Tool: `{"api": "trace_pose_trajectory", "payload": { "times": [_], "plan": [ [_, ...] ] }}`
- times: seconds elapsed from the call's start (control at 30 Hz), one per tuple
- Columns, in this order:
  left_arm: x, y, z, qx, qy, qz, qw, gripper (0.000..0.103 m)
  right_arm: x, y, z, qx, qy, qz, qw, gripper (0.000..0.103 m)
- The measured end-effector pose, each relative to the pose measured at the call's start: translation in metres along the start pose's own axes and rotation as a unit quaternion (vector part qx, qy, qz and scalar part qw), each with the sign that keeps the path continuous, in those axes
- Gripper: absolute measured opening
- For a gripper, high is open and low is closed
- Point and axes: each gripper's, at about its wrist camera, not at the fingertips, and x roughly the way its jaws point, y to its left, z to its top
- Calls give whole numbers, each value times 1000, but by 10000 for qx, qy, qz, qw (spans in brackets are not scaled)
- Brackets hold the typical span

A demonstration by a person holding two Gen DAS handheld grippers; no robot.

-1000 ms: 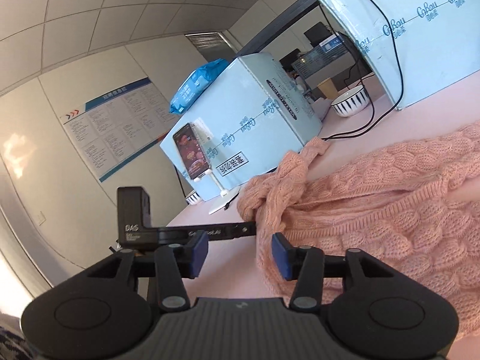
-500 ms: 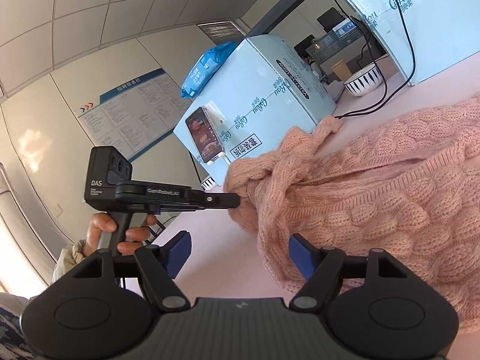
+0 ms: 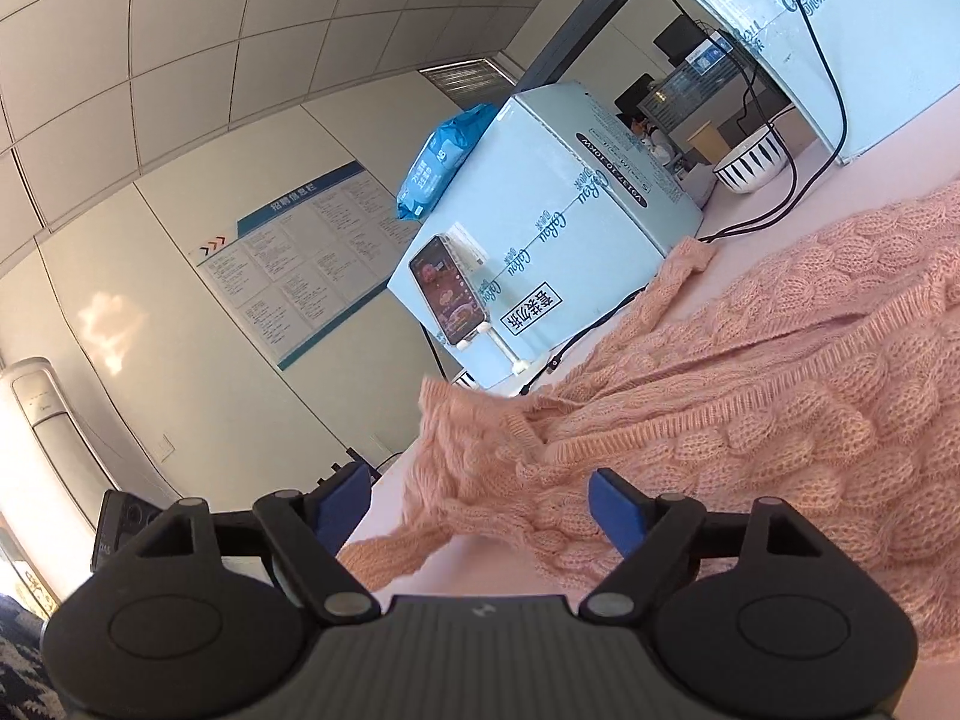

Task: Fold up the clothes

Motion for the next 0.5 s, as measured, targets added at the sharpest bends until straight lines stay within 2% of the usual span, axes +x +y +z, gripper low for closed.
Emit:
{"api": "trace_pose_trajectory", "payload": {
  "times": [0.07, 0.13, 0.17, 0.2, 0.23, 0.27, 0.33, 0.4, 0.47, 0.5],
  "plan": [
    [-6, 7, -8, -126, 6, -173, 9998, 5, 4, 0, 1, -1, 112, -78, 9999, 82],
    [-13, 12, -8, -30, 167, -389, 9991, 22, 4, -1, 1, 33, 144, -88, 9999, 82],
    [-17, 15, -7, 20, 215, -468, 9987, 48, 5, -1, 1, 51, 158, -93, 9998, 82],
    [-23, 17, -3, 69, 122, -447, 9989, 81, 3, -1, 1, 79, 115, -88, 9999, 82],
    [-30, 19, 2, 82, -81, -430, 9990, 90, 1, -1, 1, 109, 67, -83, 9999, 82],
    [-34, 24, 9, 47, -277, -444, 9986, 93, 0, -1, 0, 138, 18, -77, 9999, 83],
    [-33, 36, 27, -138, -417, -476, 9979, 94, -8, -5, 1, 299, -169, -48, 9994, 84],
    [-15, 52, 48, -385, -302, -385, 9981, 95, -16, -7, 4, 396, -374, -140, 9984, 84],
    [8, 69, 68, -614, -153, -219, 9978, 95, -38, -9, 11, 410, -874, -614, 9934, 84],
    [25, 81, 80, -799, -61, -15, 9968, 95, -50, -10, 15, 443, -1116, -850, 9891, 85]
  ]
}}
